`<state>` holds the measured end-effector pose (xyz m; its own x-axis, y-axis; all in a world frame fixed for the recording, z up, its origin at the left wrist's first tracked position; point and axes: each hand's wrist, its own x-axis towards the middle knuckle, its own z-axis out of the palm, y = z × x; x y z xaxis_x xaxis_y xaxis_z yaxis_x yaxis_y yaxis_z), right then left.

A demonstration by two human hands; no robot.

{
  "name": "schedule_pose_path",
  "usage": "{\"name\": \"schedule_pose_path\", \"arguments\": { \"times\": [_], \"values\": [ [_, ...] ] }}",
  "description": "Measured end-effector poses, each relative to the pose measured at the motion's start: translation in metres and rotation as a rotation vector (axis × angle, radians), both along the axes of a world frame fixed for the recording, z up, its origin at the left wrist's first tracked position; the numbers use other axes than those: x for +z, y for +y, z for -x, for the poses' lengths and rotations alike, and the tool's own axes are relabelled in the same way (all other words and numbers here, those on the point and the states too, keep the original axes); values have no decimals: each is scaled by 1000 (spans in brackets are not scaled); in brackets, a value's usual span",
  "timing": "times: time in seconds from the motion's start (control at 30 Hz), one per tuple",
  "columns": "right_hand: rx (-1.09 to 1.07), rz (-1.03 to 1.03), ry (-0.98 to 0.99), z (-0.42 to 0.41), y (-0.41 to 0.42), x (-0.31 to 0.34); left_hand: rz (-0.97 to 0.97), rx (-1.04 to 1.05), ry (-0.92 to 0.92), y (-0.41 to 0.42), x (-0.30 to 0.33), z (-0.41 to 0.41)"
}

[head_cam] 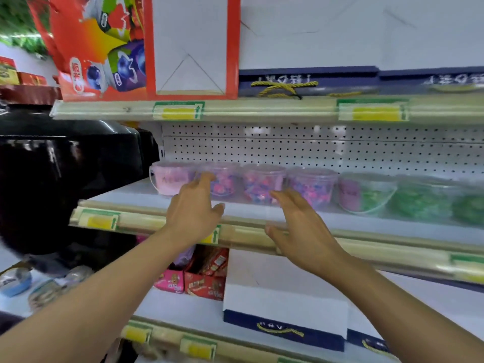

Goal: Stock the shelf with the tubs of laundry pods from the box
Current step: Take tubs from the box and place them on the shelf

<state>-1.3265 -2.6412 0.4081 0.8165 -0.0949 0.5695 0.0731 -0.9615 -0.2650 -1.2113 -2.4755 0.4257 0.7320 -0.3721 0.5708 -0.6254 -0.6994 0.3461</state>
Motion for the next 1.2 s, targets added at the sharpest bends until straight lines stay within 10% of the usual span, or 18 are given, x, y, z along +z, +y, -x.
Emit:
{"name": "schedule_pose_path", "arguments": {
  "times": [0.63, 1.2],
  "values": [
    [39, -60, 540, 223, -148, -179, -325, -68, 581, -130, -193, 269],
    [-139, -271, 1077, 312, -161, -406, -520, -40, 1110, -97, -423, 318]
  ]
}}
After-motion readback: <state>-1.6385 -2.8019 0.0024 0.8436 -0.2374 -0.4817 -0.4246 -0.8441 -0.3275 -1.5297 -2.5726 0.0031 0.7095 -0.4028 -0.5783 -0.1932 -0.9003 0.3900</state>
